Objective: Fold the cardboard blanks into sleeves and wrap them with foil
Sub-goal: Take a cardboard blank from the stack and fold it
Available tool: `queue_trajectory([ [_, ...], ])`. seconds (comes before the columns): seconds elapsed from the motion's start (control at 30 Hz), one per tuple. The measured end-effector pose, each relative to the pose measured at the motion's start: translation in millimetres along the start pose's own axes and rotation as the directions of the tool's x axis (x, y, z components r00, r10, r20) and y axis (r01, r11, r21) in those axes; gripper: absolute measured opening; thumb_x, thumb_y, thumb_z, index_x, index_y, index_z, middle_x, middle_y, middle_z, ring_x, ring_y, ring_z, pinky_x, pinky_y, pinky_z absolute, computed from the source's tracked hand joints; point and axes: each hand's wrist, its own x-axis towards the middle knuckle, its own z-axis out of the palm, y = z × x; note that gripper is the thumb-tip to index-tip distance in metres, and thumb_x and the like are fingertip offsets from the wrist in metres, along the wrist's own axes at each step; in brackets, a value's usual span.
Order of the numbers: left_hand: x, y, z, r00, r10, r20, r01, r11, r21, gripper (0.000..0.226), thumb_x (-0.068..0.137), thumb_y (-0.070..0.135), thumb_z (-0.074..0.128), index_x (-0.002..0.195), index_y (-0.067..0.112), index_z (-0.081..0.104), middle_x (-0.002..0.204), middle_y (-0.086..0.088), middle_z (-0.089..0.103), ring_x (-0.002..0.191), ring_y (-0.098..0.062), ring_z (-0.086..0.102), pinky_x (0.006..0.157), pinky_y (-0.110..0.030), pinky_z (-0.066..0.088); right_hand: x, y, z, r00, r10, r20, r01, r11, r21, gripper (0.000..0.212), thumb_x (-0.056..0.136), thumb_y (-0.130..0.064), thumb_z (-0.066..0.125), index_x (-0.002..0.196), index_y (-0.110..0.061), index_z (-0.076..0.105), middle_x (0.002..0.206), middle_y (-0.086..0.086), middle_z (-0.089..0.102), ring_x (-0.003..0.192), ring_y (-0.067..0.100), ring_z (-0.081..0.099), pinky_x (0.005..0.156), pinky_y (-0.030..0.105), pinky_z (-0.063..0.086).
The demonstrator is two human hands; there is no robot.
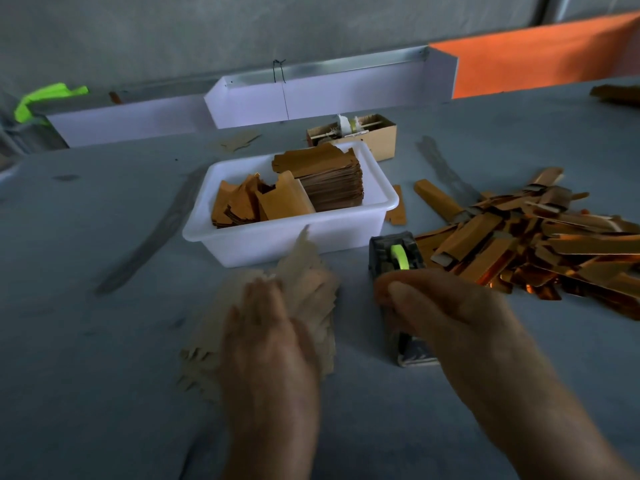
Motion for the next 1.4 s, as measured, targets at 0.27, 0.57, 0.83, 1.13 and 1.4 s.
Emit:
queue_trajectory([
  [0.27,-27.7,52.6,6.6,0.942,0.308,0.131,-0.219,0.863,-0.455,0.050,0.080,0.031,0.045,0.118,0.007,0.067,0.125,-0.006,0.064,0.117,-0.015,0.060,0.086,-0.031,0.055,3.0,15.0,7.7,0.953,0.299,0.047,-0.292,0.867,0.404,0.021,0.092,-0.015,0.051,0.083,-0.009,0.070,0.089,0.020,0.068,0.092,0.036,0.064,0.087,0.052,0.051],
  [0.57,1.2,25.7,-4.1,0.835,-0.096,0.542,0.537,0.355,-0.765,0.028,0.069,0.029,0.083,0.092,0.029,0.067,0.087,0.015,0.073,0.082,-0.005,0.070,0.073,-0.026,0.055,3.6,27.9,-12.7,0.926,0.268,0.266,-0.361,0.836,0.413,0.026,0.068,-0.026,0.057,0.082,-0.012,0.074,0.087,0.008,0.073,0.080,0.021,0.071,0.061,0.024,0.057],
  [0.83,-7.9,24.2,5.8,0.712,-0.079,0.698,0.694,0.229,-0.682,0.032,0.065,0.020,0.082,0.095,0.022,0.071,0.085,0.000,0.076,0.079,-0.018,0.072,0.069,-0.035,0.056,1.4,28.3,-8.8,0.956,0.215,0.200,-0.246,0.958,0.145,0.018,0.085,-0.019,0.058,0.076,-0.026,0.072,0.076,0.000,0.068,0.069,0.012,0.064,0.059,0.024,0.057],
  [1.13,-10.4,25.1,7.3,0.788,-0.072,0.611,0.597,0.327,-0.732,0.027,0.064,0.028,0.072,0.092,0.030,0.072,0.081,0.005,0.075,0.076,-0.011,0.071,0.066,-0.028,0.054,-6.2,21.5,-10.6,0.997,-0.033,0.070,0.052,0.955,-0.292,0.011,0.079,-0.036,0.062,0.073,-0.026,0.062,0.062,-0.020,0.060,0.053,-0.001,0.056,0.046,0.012,0.042],
  [1.4,-12.5,31.4,2.0,0.824,-0.048,0.564,0.536,0.387,-0.750,0.018,0.069,0.034,0.063,0.084,0.027,0.070,0.071,-0.005,0.070,0.066,-0.023,0.066,0.055,-0.037,0.053,-5.2,19.0,0.8,0.977,0.016,0.213,-0.037,0.995,0.094,0.040,0.069,-0.049,0.050,0.084,-0.012,0.057,0.067,0.008,0.068,0.057,0.021,0.068,0.055,0.033,0.057],
])
